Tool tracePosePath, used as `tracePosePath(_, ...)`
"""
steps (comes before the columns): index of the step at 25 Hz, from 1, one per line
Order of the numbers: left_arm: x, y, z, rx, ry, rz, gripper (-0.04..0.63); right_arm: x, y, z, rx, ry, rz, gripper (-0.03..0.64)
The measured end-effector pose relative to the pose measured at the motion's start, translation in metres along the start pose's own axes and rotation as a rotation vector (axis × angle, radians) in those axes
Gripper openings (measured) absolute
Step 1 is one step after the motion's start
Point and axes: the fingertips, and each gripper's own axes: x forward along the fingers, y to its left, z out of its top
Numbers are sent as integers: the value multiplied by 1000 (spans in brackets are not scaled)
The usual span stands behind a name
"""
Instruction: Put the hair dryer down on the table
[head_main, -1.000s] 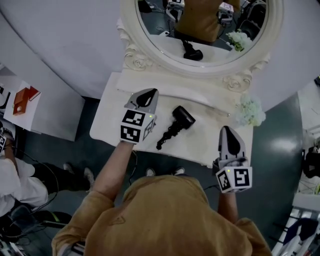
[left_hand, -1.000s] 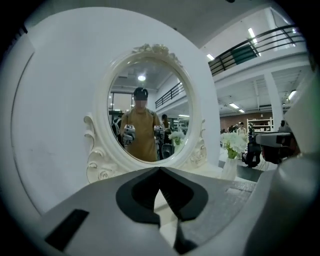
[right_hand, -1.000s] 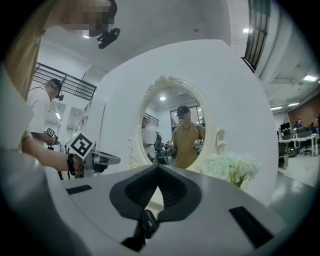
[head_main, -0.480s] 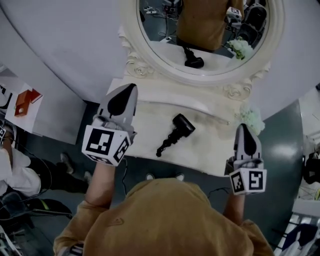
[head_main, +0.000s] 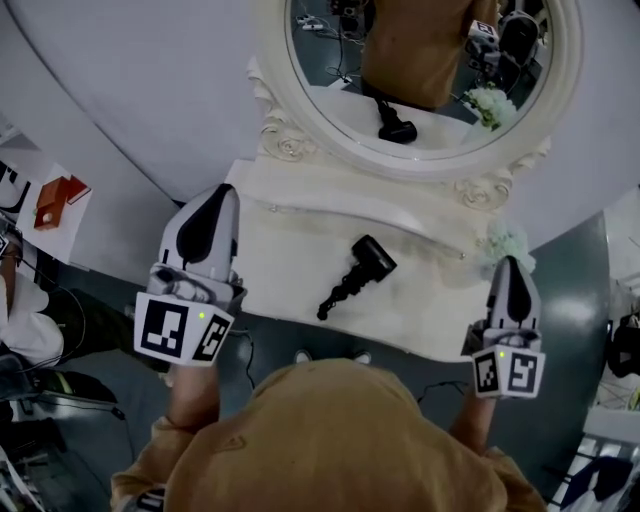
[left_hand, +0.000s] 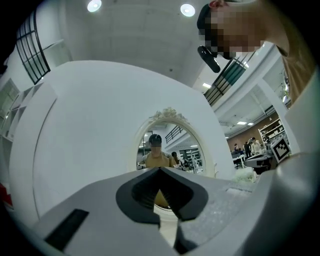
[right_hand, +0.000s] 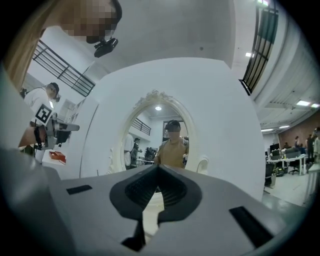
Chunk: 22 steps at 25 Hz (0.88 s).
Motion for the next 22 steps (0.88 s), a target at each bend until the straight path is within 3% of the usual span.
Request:
tracePosePath(5,-16,19,-9,-55,-17,50,3,-3,5,-4,-28,23,-14,3)
tracePosePath(9,-33,25,-14,-49,-22,87,3,-8,4,-1,-22,19,-31,3)
tracePosePath(22,-47,26,-28,-88,-7,62,3,-21,19,0,-9,24,-42,2)
